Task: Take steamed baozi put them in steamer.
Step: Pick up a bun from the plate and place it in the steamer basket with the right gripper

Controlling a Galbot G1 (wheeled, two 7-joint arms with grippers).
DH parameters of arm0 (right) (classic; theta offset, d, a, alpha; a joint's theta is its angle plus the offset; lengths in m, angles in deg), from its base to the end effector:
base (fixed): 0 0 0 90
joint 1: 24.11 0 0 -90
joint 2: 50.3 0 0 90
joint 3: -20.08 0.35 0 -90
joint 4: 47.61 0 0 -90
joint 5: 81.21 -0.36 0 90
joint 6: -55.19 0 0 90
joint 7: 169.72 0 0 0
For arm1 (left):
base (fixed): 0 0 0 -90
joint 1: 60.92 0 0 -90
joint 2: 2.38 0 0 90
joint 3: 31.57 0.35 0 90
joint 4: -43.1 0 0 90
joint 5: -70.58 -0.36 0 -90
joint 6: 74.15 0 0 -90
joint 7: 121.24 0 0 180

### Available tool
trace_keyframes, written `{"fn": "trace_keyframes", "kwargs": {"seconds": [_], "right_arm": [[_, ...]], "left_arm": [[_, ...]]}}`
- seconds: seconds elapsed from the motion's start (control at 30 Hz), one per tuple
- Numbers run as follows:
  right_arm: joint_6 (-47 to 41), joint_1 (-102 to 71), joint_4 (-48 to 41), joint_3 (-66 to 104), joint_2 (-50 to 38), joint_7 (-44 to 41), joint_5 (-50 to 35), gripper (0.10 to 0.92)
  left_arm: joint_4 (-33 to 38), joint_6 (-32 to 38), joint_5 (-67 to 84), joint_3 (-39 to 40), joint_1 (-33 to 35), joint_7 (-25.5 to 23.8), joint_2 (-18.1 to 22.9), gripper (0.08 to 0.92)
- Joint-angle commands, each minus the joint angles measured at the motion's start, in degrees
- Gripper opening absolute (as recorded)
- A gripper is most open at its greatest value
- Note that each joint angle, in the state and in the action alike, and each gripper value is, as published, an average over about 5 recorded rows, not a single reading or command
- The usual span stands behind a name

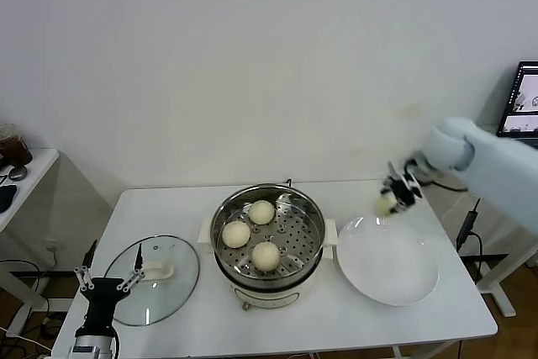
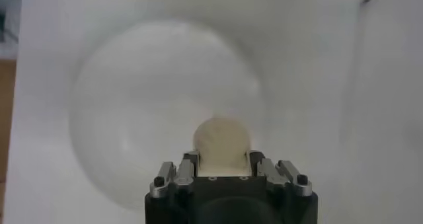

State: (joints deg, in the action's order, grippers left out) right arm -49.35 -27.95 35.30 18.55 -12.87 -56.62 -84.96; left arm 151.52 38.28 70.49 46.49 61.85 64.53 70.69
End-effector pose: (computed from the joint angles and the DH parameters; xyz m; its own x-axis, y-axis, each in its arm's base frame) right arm 0.5215 -0.0962 -0.0446 -0.2640 -0.1438 0.9537 -0.9272 -0.2347 -0.2921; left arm 0.1698 0.1364 -0.3536 -0.9787 -0.0529 -0.1983 -0.1184 0.9348 0.3347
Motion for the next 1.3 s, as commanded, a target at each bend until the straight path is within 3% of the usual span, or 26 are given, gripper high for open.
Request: {"fn": "trace_keyframes", "kwargs": {"seconds": [0.03,0.27,0.57,1.17,1.3], "right_arm": [[-14.77,25.75,12.89,-22.06,13.69,10.21,-27.88,0.477],[-22.01,16.11,10.79,-18.68,22.33,15.18,-29.59,0.483],[-21.27,4.53,-0.42,-15.54,27.6,14.34,-19.63,0.484],[-21.55,-0.58,-2.86,-12.56,26.99,15.28,-16.93,0.485],[-21.8,0.33,-1.36,-11.79,25.39,15.36,-17.87,0.539]], "left_arm": [[0.06,0.11,0.16,0.25,-0.41,0.07,-0.16,0.823],[-0.04,0.34,0.86,-0.7,-0.25,0.15,-0.23,0.823],[-0.17,0.36,1.18,-1.59,-0.6,0.26,0.49,0.823],[-0.35,0.39,1.08,-1.92,-0.67,0.23,0.78,0.823],[-0.24,0.37,1.04,-1.83,-0.62,0.21,0.83,0.823]]}}
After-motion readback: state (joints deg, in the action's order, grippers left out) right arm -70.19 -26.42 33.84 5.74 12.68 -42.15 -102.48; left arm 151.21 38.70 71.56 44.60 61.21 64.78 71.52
